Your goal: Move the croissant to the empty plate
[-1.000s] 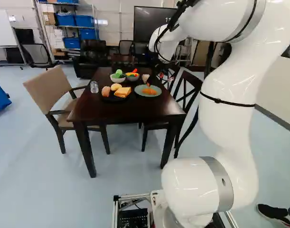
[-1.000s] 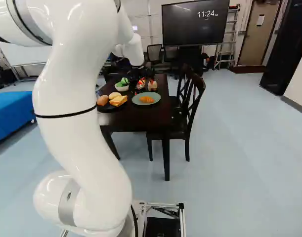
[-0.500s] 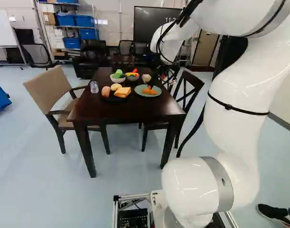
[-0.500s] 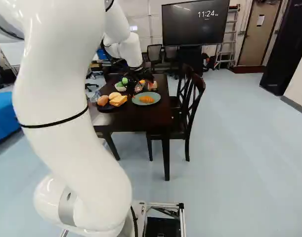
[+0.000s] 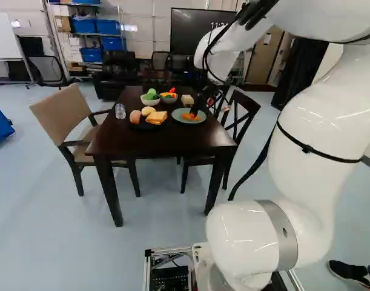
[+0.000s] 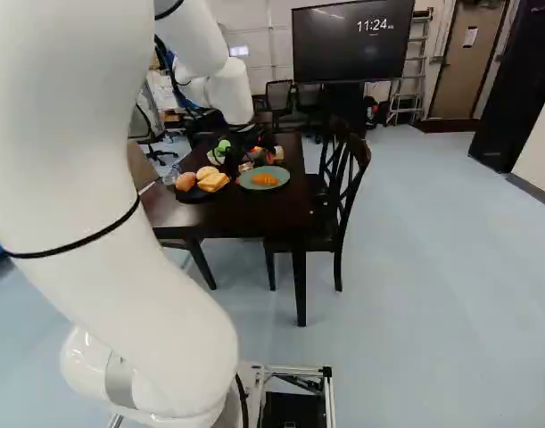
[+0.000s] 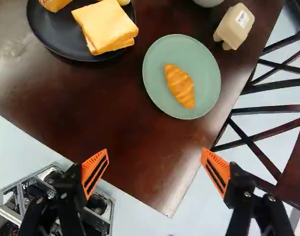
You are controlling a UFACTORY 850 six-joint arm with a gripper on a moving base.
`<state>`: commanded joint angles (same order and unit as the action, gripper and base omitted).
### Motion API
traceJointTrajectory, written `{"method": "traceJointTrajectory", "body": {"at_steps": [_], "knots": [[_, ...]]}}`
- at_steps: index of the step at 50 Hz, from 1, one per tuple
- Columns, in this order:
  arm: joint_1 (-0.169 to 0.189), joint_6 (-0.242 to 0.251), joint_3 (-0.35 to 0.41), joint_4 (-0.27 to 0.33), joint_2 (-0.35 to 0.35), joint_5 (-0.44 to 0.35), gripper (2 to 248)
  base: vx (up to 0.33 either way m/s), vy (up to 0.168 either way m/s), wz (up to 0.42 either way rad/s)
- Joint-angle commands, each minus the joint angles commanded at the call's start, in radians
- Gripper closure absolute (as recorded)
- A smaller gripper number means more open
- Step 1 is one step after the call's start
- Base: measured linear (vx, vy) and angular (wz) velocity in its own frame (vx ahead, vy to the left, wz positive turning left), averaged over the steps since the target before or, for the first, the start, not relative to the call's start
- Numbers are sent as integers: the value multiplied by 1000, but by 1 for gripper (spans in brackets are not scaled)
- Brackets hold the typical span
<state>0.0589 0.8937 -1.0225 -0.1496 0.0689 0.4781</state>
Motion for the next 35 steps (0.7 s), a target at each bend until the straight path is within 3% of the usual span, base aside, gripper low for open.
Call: {"method": "traceJointTrajectory", "body": {"at_steps": [35], "knots": [[7,0,166,0,-164,0,3,0,0,0]]}}
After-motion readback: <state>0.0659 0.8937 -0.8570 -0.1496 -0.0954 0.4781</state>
